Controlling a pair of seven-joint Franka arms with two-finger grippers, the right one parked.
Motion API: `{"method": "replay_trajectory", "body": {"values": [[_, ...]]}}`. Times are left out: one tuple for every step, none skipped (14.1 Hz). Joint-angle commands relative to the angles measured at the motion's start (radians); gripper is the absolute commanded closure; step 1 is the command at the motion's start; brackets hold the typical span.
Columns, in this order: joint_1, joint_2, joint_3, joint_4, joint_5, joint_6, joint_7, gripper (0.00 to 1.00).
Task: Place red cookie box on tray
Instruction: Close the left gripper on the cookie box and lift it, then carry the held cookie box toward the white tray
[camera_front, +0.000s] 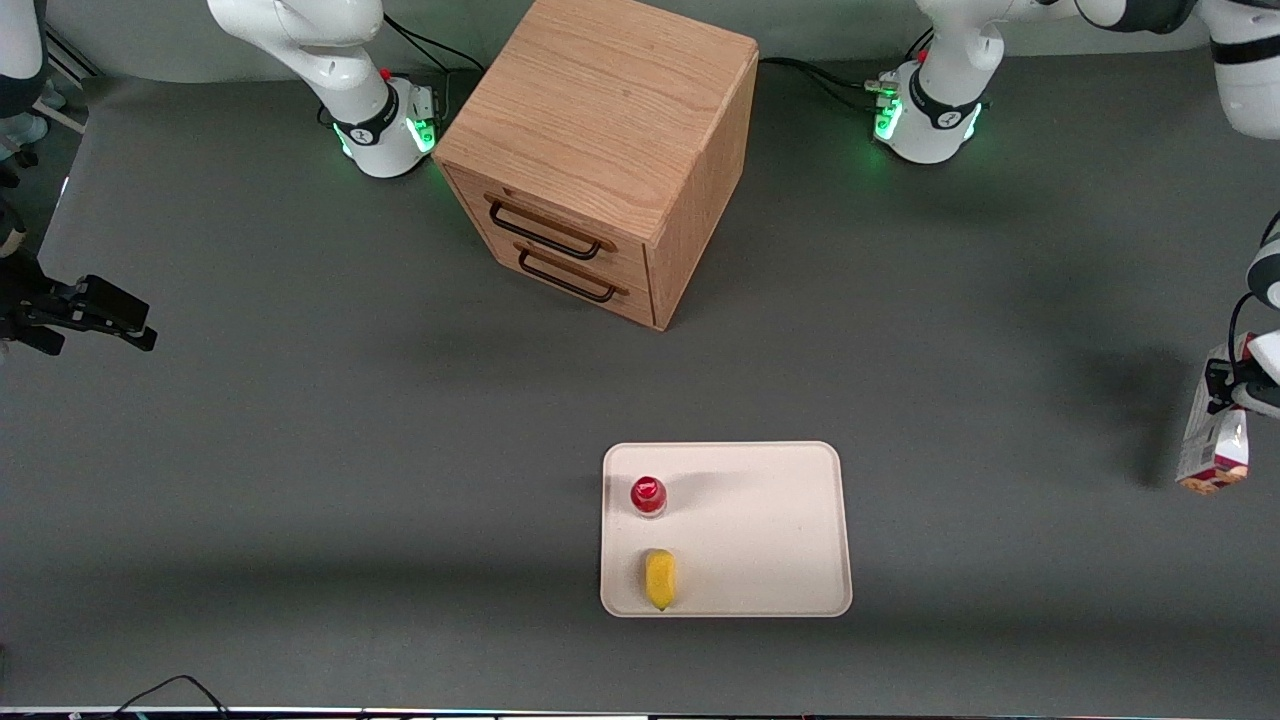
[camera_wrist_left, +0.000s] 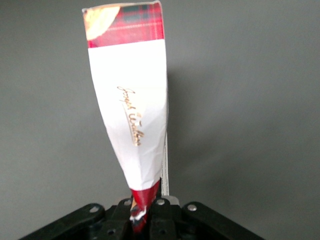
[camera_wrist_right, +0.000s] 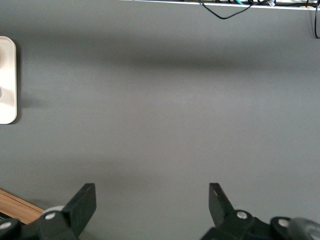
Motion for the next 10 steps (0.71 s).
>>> {"method": "replay_trajectory", "body": {"values": [[-0.053,-0.057,0.004,0.169,0.198,-0.238,-0.356,1.00],[-0.061,-0.057,-0.028,0.260,0.240,-0.350,-0.464,1.00],[-0.063,-0.053,-0.057,0.338,0.262,-0.437,-0.557,1.00],[-0.063,-0.048,-0.095,0.402,0.285,-0.498,-0.654,1.00],[-0.063,-0.048,-0.146,0.452,0.314,-0.544,-0.751,1.00],[-0.063,-0.047,-0.199,0.498,0.340,-0.586,-0.852,1.00],[-0.063,-0.048,-0.247,0.530,0.357,-0.624,-0.944,1.00],[-0.064,-0.048,-0.298,0.565,0.360,-0.663,-1.035,1.00],[-0.066,-0.048,-0.351,0.598,0.368,-0.695,-1.137,1.00],[-0.070,-0.045,-0.416,0.619,0.389,-0.712,-1.252,1.00]]}}
